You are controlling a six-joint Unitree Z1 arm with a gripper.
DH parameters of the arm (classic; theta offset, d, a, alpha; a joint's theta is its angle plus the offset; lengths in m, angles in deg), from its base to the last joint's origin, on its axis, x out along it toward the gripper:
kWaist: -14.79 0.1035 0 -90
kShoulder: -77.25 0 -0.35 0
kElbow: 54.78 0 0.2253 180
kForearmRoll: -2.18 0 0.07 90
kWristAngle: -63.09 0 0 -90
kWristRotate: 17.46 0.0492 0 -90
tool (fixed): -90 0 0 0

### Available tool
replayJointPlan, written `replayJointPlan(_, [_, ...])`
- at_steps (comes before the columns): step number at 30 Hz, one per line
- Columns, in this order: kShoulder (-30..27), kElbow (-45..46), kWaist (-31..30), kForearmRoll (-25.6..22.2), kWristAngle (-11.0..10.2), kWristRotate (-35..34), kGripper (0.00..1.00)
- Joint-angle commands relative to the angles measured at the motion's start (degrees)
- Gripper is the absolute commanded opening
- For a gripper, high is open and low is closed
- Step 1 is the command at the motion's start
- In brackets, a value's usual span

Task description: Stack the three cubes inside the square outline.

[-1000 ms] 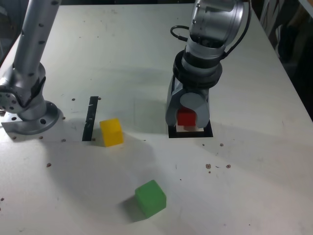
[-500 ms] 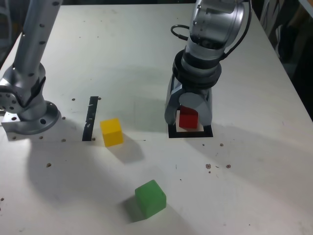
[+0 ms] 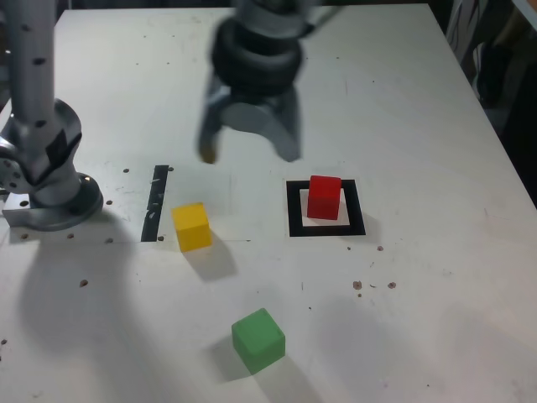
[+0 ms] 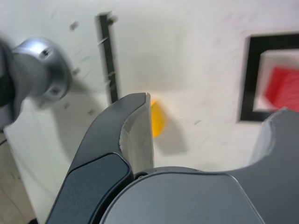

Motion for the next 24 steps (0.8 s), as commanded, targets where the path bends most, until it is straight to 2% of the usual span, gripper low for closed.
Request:
replayJointPlan(1, [-0.17,1.77,-1.38,-0.61,1.51,-1.69,0.99])
replayJointPlan(5, [-1.22,6.4,-4.63,-0.1,6.34,-4.8,0.99])
replayJointPlan(7, [-2.08,8.01,-5.96,0.19,8.07,-5.55,0.99])
replayJointPlan(12, [-5.4,11.33,-8.17,2.02,9.71,-7.35,0.99])
replayJointPlan(24, [-15.66,32.1,-5.12,23.65,13.29,-7.69,1.0])
